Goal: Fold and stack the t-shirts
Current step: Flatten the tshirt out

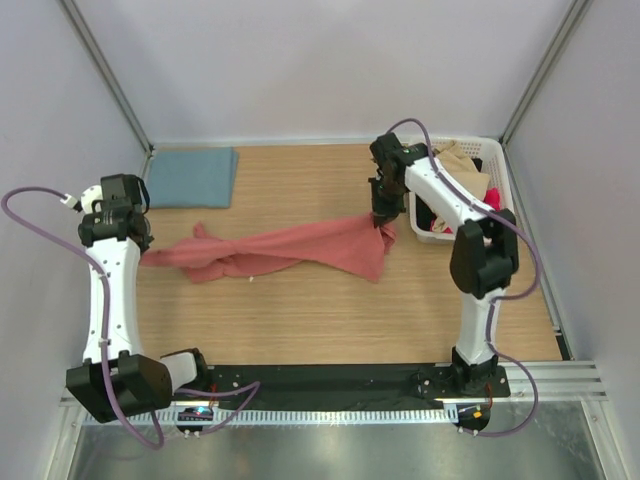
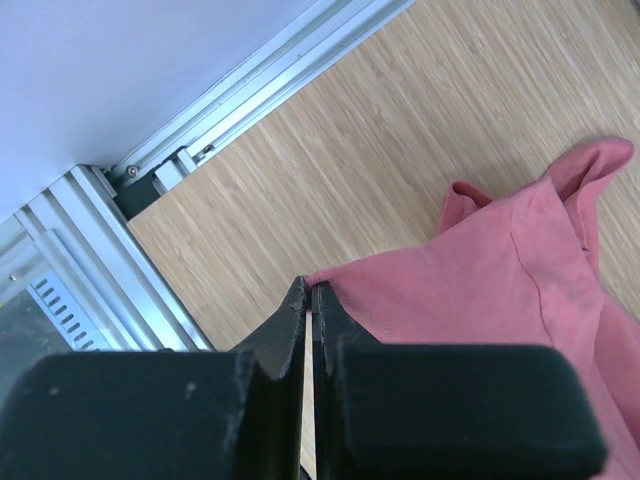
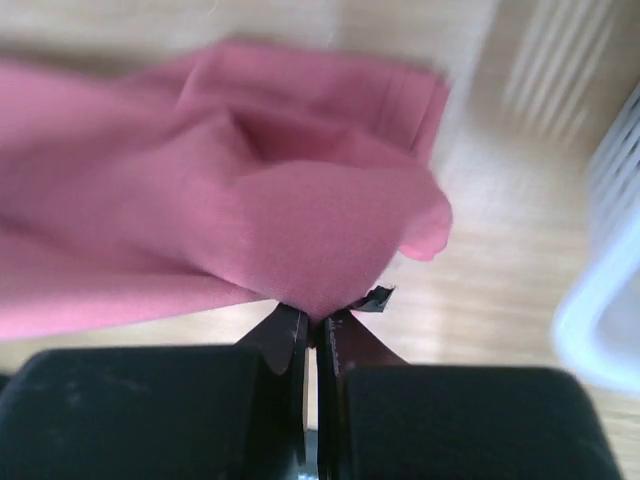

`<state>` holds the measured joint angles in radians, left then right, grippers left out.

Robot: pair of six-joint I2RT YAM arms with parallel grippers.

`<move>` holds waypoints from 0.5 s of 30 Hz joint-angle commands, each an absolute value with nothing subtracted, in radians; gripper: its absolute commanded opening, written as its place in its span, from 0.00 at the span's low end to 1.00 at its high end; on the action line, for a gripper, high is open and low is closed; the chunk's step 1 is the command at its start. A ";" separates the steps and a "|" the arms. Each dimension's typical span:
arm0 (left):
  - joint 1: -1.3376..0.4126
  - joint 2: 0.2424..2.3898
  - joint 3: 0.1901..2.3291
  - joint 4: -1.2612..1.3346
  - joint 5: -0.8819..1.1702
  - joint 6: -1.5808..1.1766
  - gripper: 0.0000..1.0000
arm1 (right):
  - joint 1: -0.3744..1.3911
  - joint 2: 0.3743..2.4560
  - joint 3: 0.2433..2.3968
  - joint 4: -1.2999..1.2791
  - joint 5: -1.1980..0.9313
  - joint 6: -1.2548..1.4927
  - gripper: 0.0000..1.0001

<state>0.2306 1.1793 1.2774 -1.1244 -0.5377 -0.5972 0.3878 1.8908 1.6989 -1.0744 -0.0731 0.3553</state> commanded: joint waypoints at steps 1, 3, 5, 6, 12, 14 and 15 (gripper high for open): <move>0.224 1.189 1.339 -1.126 -0.623 -0.572 0.00 | 0.370 2.032 1.895 -1.109 0.095 0.285 0.02; 0.210 1.189 1.336 -1.121 -0.612 -0.558 0.00 | 0.356 2.126 1.997 -1.132 0.083 0.296 0.05; 0.212 1.180 1.309 -1.095 -0.539 -0.551 0.00 | 0.356 2.178 2.028 -1.117 0.057 0.301 0.15; 0.212 1.178 1.301 -1.089 -0.511 -0.543 0.00 | 0.356 2.181 2.028 -1.102 0.043 0.299 0.18; 0.209 1.146 1.243 -1.071 -0.397 -0.532 0.00 | 0.359 2.016 1.892 -1.012 0.057 0.314 0.50; 0.207 1.143 1.224 -1.062 -0.368 -0.532 0.00 | 0.367 1.956 1.833 -1.020 0.055 0.318 0.52; 0.206 1.143 1.210 -1.051 -0.362 -0.532 0.00 | 0.373 1.925 1.757 -1.022 0.054 0.325 0.52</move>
